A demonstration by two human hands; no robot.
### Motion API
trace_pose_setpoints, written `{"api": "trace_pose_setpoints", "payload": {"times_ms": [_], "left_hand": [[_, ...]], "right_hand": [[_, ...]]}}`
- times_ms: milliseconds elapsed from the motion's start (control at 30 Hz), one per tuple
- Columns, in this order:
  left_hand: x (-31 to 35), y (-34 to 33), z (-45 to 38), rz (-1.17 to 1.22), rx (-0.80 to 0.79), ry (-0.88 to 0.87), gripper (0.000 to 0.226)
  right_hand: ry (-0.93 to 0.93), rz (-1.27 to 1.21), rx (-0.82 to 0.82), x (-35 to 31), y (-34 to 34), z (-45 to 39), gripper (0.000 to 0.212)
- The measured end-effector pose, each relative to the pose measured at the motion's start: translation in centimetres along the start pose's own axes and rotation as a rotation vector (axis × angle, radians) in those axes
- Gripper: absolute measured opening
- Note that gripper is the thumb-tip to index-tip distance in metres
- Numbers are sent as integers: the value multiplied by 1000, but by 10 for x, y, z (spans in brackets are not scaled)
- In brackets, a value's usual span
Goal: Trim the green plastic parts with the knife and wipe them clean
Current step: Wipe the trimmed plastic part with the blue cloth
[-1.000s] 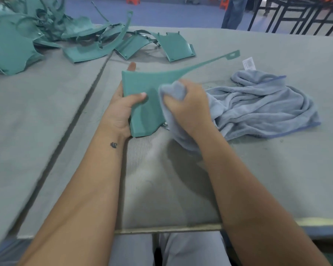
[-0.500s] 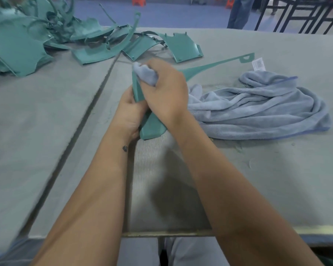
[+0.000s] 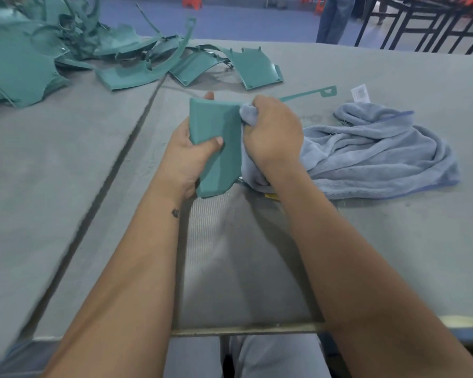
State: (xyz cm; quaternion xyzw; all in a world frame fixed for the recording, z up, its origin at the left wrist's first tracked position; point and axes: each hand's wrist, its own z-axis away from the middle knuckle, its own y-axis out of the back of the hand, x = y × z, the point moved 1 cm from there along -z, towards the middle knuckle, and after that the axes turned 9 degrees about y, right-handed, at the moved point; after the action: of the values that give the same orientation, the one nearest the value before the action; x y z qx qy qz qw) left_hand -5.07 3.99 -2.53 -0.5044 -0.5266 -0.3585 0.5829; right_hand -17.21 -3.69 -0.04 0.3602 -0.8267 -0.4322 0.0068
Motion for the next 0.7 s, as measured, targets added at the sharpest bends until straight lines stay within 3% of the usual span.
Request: {"api": "trace_pose_setpoints", "payload": {"times_ms": [133,300,467,533,600,700], "left_hand": [[-1,1,0,11,2,0,66],[-4,5,-3,36,67,57,69],[-5,8,-6,244,220,221,61],[-5,8,-9,294,251,235,55],[-5,9,-11,344,279,214,53],[-5,12,-15,459,367,181,50]], "right_hand": [[-89,-28,-112,-7,0,0,14],[0,140,-267,-20,2,12,27],[57,61,-403,-13,4,24,25],[65,-39,-411,-7,6,30,16],[-48,-304,-383,-2,11,34,20],[-352,-788,-61,8,22,33,14]]}}
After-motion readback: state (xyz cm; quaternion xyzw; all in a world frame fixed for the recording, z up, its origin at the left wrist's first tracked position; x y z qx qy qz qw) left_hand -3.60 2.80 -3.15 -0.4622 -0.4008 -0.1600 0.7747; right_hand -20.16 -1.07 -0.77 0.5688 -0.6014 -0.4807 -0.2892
